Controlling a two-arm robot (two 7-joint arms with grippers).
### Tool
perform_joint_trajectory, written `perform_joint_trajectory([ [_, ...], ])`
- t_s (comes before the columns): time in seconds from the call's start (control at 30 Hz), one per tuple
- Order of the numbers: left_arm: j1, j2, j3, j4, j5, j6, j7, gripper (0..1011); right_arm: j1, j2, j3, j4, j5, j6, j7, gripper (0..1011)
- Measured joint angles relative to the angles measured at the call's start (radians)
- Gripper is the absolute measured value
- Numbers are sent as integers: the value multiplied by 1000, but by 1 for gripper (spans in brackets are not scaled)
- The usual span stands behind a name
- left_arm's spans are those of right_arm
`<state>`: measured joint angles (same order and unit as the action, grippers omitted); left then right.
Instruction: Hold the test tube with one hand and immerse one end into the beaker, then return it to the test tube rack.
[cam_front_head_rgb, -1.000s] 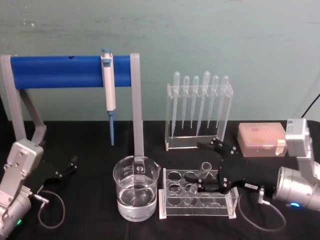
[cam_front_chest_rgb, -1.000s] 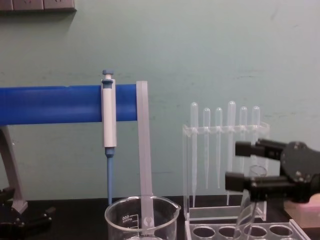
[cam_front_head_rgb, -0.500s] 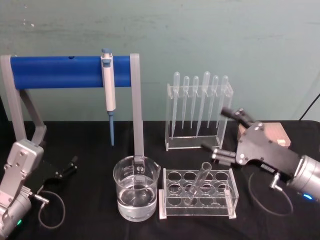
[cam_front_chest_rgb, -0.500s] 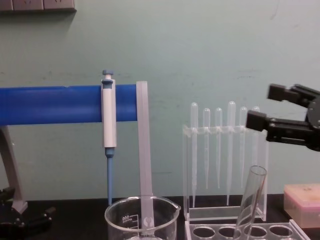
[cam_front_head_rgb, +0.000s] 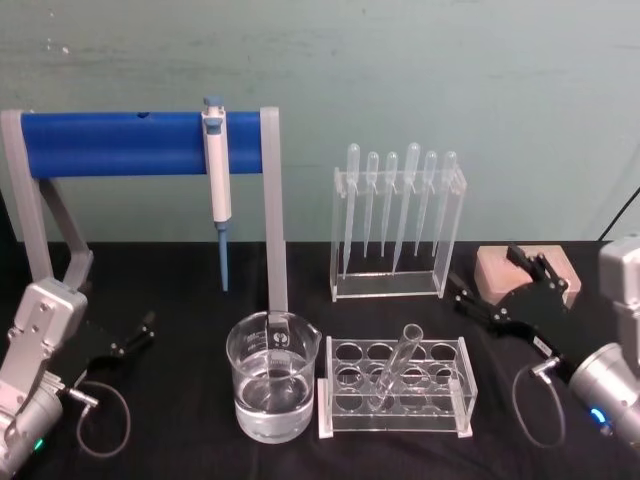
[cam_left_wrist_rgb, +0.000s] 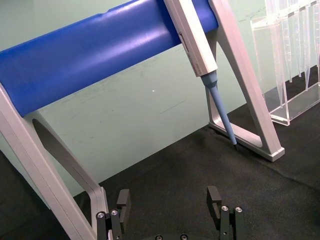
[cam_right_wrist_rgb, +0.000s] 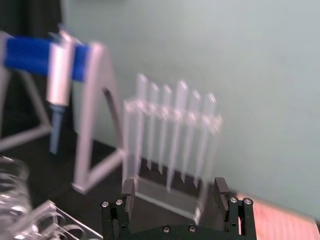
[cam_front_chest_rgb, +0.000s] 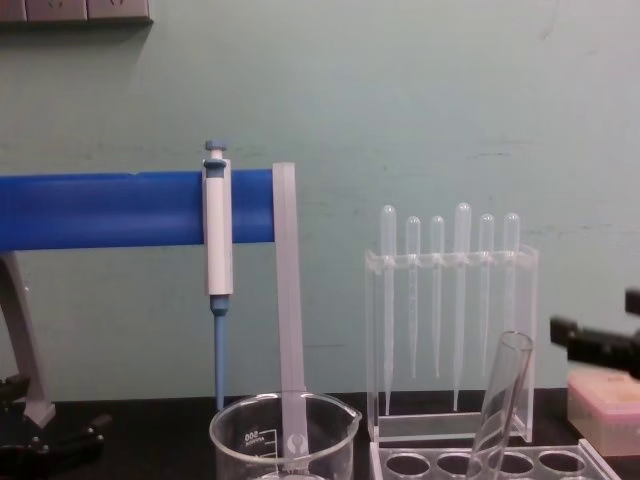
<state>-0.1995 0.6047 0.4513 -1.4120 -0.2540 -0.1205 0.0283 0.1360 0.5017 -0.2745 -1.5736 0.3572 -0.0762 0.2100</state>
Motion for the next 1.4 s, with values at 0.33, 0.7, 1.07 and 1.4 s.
perform_joint_trajectory([
  [0.33, 0, 0, 0, 0, 0, 0, 0, 1000, 35, -56, -18, 64, -41, 116, -51, 1002],
  [0.7, 0, 0, 0, 0, 0, 0, 0, 1000, 30, -51, -16, 56, -36, 111, -50, 1002],
  [1.07, 0, 0, 0, 0, 0, 0, 0, 1000, 28, -50, -15, 53, -32, 107, -49, 1002],
  [1.4, 0, 0, 0, 0, 0, 0, 0, 1000, 27, -49, -15, 52, -30, 106, -48, 1002],
])
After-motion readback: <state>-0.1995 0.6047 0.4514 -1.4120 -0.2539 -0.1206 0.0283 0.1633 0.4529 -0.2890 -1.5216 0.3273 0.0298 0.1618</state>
